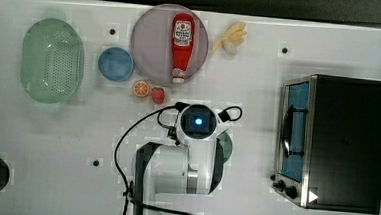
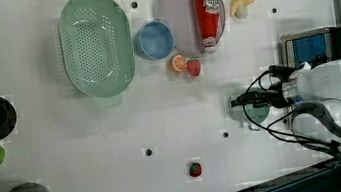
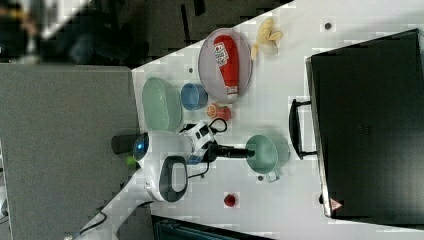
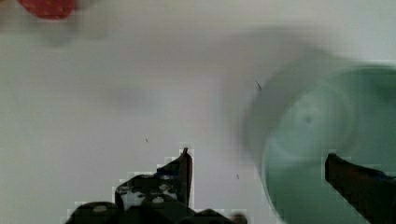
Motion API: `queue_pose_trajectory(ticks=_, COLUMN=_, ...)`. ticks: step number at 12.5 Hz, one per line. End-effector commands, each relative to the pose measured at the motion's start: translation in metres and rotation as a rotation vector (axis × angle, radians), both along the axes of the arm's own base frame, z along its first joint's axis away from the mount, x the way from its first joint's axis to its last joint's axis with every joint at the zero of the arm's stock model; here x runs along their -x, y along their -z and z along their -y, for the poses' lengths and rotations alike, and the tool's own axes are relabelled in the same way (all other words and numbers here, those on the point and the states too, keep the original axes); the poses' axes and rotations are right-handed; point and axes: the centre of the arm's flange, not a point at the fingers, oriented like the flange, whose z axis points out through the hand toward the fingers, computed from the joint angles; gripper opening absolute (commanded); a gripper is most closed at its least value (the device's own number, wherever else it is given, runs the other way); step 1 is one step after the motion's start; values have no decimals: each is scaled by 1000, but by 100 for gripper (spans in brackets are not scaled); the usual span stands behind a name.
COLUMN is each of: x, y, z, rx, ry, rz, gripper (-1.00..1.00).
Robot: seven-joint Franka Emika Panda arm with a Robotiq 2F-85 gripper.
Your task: Drag mug right to left.
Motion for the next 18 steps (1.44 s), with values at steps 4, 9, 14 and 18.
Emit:
queue_pose_trajectory(ticks=4, x=-2, y=46, z=-2, rx=-26, ry=-100, rz=60, gripper=70)
queue_pose_trajectory(ticks=9, x=1, y=46, z=-2, rx=-25, ry=-104, rz=65, gripper=-51)
queue_pose_trajectory(ticks=14, x=-1, y=44, z=-30, rx=-34, ry=-152, rz=81, gripper=-62)
queue_pose_trajectory(ticks=18, x=-3, y=42, z=-64, rx=-43, ry=-187, rz=88, gripper=-62)
